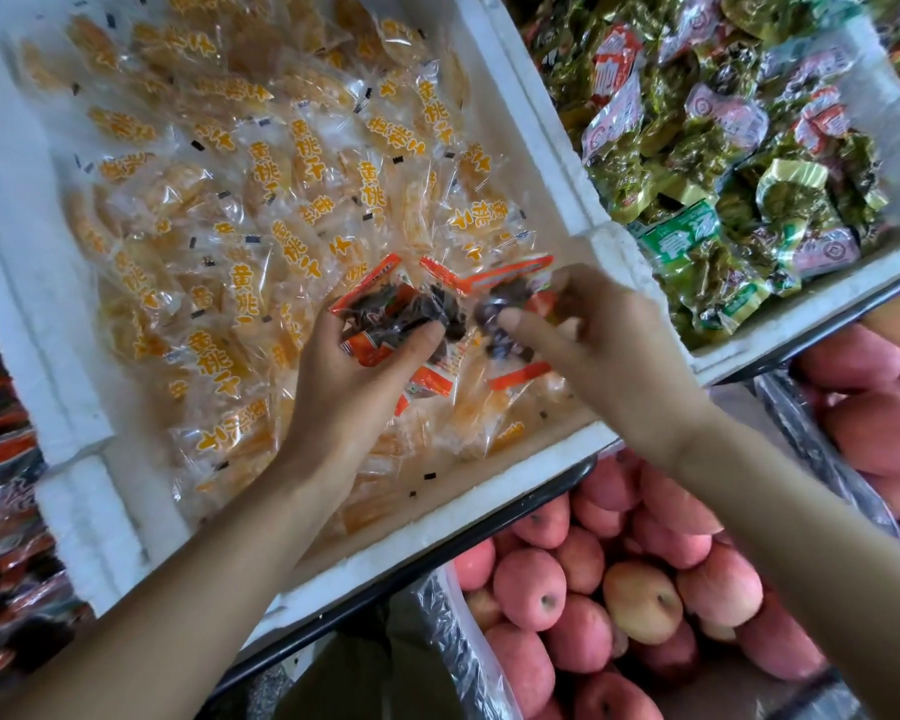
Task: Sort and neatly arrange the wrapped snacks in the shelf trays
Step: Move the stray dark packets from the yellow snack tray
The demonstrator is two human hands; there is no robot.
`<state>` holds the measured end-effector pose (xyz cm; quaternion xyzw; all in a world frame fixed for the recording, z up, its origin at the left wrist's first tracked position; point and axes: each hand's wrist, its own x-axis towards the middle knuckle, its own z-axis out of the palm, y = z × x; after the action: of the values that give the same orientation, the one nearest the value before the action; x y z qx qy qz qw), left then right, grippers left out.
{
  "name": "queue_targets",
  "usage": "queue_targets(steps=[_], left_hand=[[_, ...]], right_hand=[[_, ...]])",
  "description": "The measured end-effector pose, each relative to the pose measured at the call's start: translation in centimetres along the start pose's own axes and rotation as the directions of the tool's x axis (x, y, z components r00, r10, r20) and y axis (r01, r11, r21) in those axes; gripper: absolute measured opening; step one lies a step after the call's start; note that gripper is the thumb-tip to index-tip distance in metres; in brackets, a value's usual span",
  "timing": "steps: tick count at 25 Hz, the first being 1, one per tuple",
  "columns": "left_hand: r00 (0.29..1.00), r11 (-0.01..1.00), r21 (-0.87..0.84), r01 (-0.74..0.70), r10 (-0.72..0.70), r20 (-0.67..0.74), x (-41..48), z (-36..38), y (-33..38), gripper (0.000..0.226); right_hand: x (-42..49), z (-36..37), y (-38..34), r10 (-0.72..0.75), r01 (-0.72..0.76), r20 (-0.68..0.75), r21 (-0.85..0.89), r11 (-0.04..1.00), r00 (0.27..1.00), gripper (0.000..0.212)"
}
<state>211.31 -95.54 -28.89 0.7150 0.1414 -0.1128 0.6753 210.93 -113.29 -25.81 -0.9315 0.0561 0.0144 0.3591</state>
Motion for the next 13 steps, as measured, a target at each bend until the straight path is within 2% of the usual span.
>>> queue_targets(steps=[3, 7, 11, 13], left_hand=[[0.998, 1.0, -0.01, -0.019, 0.018, -0.056, -1.2, -1.5, 0.2, 0.033], [0.987, 0.999, 0.034, -0.04, 0.044, -0.152, -3.2, -5.8, -0.6, 0.034], [0.965, 0.996, 0.008, -0.093, 0.092, -0.245, -5.4, -11.3, -2.1, 0.039], [0.941, 0.993, 0.044, -0.105, 0.114, -0.318, -6.5, -14.6, -2.6, 0.043]], right_hand=[[-1.1, 3.2, -1.1, -0.02, 0.014, 0.082, 0.068, 0.998, 0.996, 0.04], [-2.8, 7.2, -3.1, -0.036, -0.006, 0.254, 0.162, 0.987, 0.967, 0.029], [-5.2, 10.7, -6.9, -0.117, 0.07, 0.307, 0.159, 0.985, 0.945, 0.054], [-6.4, 12.9, -9.3, -0.173, 0.117, 0.323, 0.187, 0.975, 0.93, 0.05]])
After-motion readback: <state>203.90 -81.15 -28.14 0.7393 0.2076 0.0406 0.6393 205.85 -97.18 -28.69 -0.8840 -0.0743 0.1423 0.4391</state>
